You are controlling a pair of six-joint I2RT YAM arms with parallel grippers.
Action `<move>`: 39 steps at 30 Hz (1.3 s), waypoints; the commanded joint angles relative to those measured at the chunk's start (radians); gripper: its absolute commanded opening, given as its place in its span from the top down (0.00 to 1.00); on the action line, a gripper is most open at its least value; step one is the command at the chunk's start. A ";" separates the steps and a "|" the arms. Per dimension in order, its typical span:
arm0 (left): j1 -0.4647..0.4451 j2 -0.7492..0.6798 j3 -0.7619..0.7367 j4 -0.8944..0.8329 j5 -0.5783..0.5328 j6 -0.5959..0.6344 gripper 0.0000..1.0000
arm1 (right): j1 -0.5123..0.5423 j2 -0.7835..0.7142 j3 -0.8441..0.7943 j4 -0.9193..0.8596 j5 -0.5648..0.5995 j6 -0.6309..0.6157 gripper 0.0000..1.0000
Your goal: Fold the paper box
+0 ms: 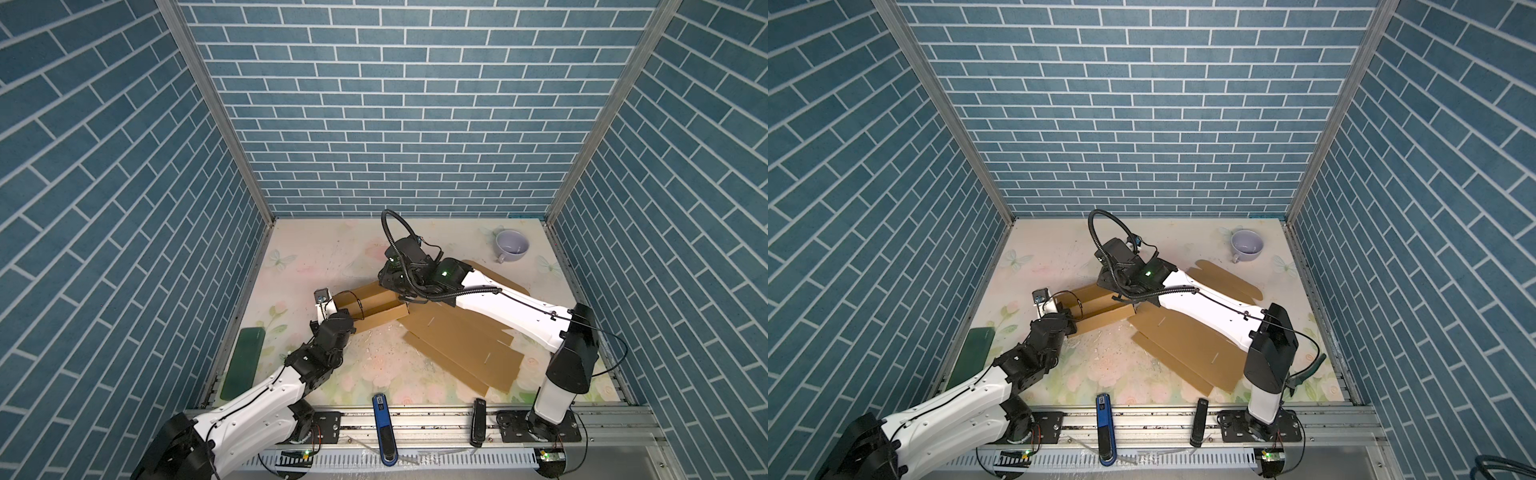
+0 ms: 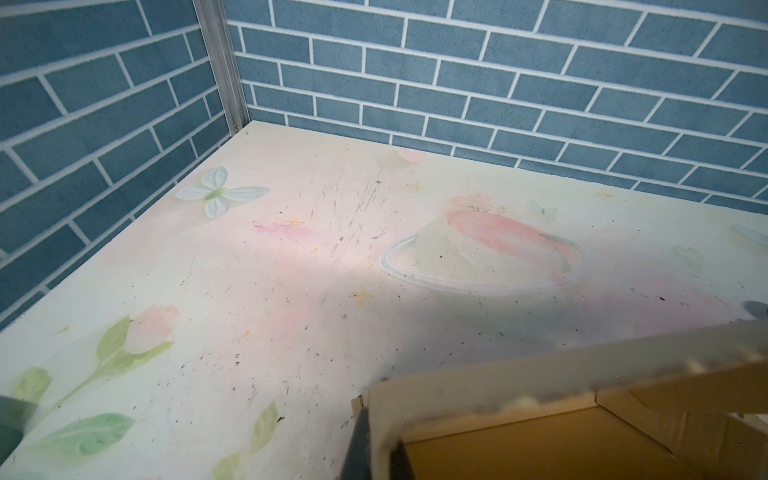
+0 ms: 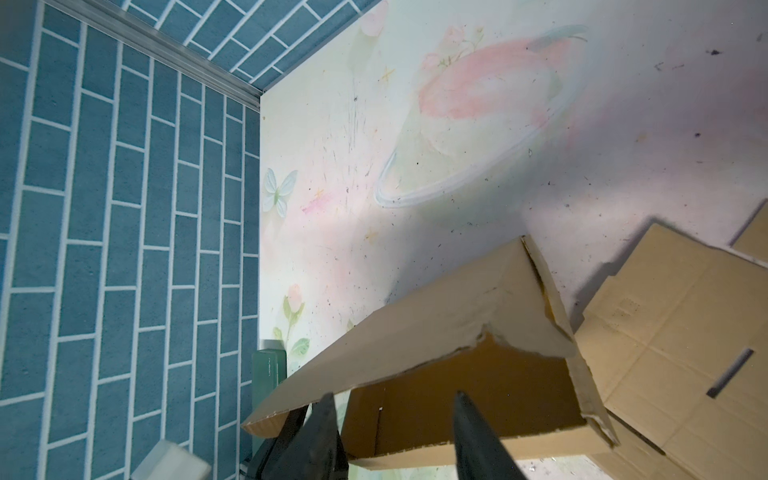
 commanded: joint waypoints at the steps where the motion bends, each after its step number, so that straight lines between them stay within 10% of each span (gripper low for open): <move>1: -0.006 -0.009 -0.022 -0.034 -0.015 0.008 1.00 | -0.010 0.005 0.005 0.020 -0.003 0.089 0.53; 39: -0.014 0.022 -0.031 0.002 -0.026 0.006 0.96 | -0.028 0.072 -0.143 0.187 -0.069 0.171 0.81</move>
